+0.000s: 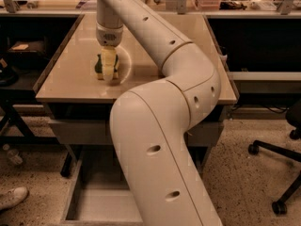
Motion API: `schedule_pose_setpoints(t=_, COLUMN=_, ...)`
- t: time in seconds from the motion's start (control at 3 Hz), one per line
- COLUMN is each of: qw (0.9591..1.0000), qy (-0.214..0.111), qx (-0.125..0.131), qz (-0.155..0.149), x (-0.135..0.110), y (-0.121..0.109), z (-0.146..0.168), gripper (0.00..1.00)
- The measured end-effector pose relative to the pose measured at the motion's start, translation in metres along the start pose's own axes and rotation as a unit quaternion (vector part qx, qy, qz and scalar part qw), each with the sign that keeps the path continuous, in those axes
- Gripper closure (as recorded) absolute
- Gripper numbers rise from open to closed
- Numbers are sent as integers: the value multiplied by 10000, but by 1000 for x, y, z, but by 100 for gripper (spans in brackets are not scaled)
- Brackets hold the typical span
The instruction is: Place sponge into middle drawer
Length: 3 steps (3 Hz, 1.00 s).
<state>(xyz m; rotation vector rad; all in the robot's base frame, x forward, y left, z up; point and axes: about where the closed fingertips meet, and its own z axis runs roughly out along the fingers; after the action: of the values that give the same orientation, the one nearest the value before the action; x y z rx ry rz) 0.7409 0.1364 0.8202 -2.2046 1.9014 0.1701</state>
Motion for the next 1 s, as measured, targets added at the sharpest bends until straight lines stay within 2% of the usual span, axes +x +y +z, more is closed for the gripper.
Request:
schedule_pose_setpoints(t=0.33, qw=9999, qy=-58, qx=94, qz=-1, x=-4, y=-6, z=4, gripper=17)
schedule_pose_setpoints(t=1.0, qw=9998, qy=-101, qx=161, qz=-3, x=-7, y=-11, z=8, gripper=64)
